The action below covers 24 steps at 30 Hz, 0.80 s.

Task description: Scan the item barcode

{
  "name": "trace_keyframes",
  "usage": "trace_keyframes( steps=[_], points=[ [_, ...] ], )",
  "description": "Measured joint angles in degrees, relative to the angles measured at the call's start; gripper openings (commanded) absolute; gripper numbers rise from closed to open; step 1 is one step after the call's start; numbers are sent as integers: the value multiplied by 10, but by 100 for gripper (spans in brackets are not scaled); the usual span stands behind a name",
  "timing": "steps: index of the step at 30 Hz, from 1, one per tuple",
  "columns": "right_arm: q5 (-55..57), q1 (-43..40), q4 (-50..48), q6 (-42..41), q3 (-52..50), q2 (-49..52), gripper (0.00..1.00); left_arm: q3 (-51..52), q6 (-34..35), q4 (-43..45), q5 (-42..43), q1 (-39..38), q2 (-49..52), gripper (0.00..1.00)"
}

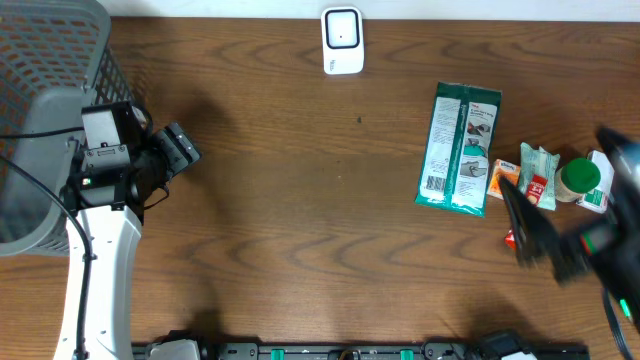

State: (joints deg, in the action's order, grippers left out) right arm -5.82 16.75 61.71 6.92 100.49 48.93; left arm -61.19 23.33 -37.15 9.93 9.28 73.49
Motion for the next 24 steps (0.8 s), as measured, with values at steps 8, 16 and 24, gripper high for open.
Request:
trace_keyframes(
  steps=[8, 16, 24],
  points=[
    [-17, 0, -82, -14, -161, -172, 99, 0, 0, 0, 0, 0, 0, 86],
    [-27, -4, -246, -39, -421, -344, 99, 0, 0, 0, 0, 0, 0, 86],
    [-33, -8, -432, -47, -646, -453, 99, 0, 0, 0, 0, 0, 0, 86]
  ],
)
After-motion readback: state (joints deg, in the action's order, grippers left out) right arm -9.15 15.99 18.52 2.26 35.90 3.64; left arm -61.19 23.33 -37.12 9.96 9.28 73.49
